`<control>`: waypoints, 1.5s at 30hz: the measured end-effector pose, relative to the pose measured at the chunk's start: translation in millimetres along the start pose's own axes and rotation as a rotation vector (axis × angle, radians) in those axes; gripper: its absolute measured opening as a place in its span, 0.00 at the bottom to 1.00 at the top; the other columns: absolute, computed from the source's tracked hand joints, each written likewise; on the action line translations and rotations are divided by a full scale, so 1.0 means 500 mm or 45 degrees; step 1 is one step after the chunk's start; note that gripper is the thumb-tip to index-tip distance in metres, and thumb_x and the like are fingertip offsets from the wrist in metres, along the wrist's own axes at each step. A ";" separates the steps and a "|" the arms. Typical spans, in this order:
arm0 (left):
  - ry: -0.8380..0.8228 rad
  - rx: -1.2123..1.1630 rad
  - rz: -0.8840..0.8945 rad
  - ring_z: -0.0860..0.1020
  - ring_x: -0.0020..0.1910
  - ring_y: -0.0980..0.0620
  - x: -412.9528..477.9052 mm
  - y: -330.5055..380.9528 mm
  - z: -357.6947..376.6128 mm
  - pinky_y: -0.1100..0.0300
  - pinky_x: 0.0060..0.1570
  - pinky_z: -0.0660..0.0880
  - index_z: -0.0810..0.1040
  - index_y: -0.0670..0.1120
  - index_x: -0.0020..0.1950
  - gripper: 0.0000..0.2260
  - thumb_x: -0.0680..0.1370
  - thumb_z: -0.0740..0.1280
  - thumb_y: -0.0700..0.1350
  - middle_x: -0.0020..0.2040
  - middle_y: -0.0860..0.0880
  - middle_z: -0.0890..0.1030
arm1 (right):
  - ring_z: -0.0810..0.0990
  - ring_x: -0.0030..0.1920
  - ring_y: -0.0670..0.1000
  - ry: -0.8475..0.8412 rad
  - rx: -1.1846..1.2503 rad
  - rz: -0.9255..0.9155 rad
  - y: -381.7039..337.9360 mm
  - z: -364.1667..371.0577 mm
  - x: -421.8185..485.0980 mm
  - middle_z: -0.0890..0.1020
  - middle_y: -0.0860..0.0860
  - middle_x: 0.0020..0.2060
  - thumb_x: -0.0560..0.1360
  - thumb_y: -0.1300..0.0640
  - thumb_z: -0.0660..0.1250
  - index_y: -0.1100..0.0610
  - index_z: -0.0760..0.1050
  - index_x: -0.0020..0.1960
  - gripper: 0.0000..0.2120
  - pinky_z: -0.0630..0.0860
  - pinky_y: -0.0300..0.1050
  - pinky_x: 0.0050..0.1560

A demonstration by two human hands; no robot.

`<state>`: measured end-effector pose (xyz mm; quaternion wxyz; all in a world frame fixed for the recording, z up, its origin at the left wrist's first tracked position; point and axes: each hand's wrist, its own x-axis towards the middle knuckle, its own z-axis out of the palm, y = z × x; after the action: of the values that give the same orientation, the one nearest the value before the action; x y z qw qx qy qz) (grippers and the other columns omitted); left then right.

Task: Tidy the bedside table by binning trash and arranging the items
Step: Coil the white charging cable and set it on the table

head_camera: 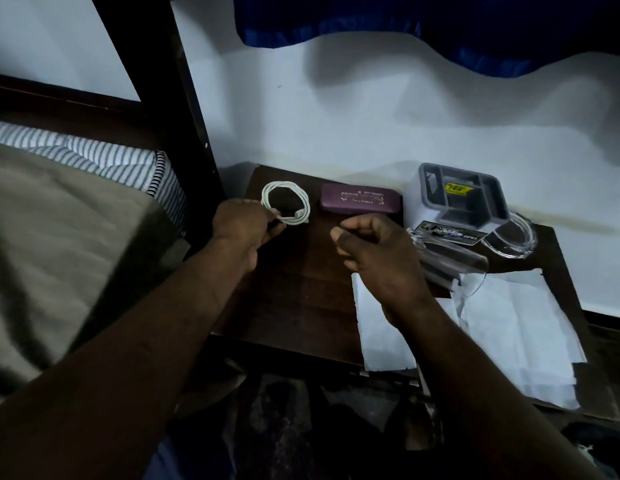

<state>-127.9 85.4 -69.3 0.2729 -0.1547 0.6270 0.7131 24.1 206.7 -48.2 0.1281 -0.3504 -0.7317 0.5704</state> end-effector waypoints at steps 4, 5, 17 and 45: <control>0.007 0.127 0.006 0.83 0.47 0.47 0.016 -0.016 0.007 0.61 0.38 0.83 0.80 0.36 0.58 0.11 0.77 0.69 0.29 0.60 0.37 0.82 | 0.86 0.52 0.50 -0.073 -0.067 -0.021 0.006 0.001 0.002 0.87 0.48 0.48 0.74 0.48 0.77 0.49 0.82 0.51 0.09 0.82 0.61 0.59; 0.024 0.229 0.050 0.83 0.49 0.46 0.018 -0.019 0.007 0.57 0.43 0.84 0.79 0.38 0.58 0.12 0.75 0.71 0.29 0.60 0.37 0.81 | 0.86 0.52 0.50 -0.090 -0.080 -0.021 0.006 0.001 0.003 0.87 0.48 0.48 0.73 0.48 0.78 0.48 0.82 0.51 0.09 0.82 0.61 0.59; 0.060 1.395 0.638 0.79 0.64 0.45 -0.011 -0.026 -0.002 0.56 0.65 0.74 0.81 0.51 0.65 0.20 0.74 0.75 0.50 0.64 0.46 0.82 | 0.85 0.47 0.44 -0.162 -0.291 -0.107 -0.006 -0.002 -0.009 0.86 0.43 0.46 0.74 0.46 0.77 0.47 0.83 0.52 0.09 0.83 0.53 0.57; 0.008 1.548 0.655 0.74 0.68 0.40 -0.018 -0.024 0.017 0.50 0.66 0.72 0.68 0.51 0.75 0.34 0.71 0.73 0.56 0.70 0.42 0.73 | 0.82 0.48 0.38 -0.111 -0.378 -0.169 0.004 -0.035 -0.015 0.85 0.42 0.45 0.73 0.46 0.78 0.47 0.83 0.51 0.10 0.77 0.36 0.51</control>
<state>-112.6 92.8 -72.6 0.1308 0.1797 0.9357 0.2738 40.4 215.3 -43.0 0.0803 -0.2914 -0.8342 0.4612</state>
